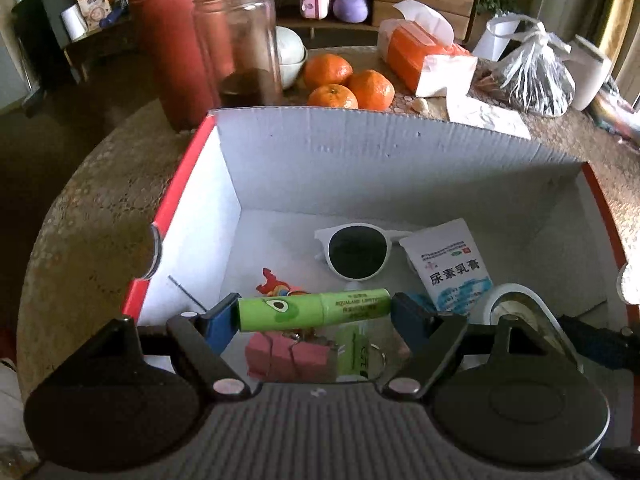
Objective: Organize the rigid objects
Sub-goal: 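Open the left tool to drop the highlighter while the right tool releases the dispenser into the box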
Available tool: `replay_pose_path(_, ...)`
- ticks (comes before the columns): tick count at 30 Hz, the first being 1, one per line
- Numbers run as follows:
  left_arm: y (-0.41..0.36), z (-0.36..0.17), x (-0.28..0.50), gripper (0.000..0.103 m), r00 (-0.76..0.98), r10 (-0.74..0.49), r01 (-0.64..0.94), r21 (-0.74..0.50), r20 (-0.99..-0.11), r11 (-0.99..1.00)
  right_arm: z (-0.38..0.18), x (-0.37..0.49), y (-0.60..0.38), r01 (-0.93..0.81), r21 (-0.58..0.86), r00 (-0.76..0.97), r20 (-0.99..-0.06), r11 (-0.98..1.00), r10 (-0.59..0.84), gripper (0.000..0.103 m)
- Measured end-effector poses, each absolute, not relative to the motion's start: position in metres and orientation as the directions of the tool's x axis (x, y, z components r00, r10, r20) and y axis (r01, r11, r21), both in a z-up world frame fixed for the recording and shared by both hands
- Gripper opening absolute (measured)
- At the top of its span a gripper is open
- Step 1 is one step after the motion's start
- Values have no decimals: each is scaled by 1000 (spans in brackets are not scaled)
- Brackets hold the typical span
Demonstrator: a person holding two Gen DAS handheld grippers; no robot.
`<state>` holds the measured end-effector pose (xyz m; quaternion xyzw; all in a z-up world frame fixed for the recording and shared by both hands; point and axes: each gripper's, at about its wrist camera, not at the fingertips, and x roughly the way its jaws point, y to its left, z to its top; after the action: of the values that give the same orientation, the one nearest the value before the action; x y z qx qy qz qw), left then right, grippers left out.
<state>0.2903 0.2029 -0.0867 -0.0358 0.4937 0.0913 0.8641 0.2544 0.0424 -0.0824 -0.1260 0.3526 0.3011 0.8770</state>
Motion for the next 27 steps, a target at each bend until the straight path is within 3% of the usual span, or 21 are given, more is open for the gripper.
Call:
replay_pose_path(14, 211, -108, 312, 80, 335, 45, -204, -26, -941, 979, -81, 254, 41, -622, 11, 560, -692, 783, 455, 50)
replay_pose_path(27, 219, -85, 281, 85, 429, -11, -257, -134, -903, 957, -72, 242, 26, -611, 33, 567, -680, 791, 465, 63)
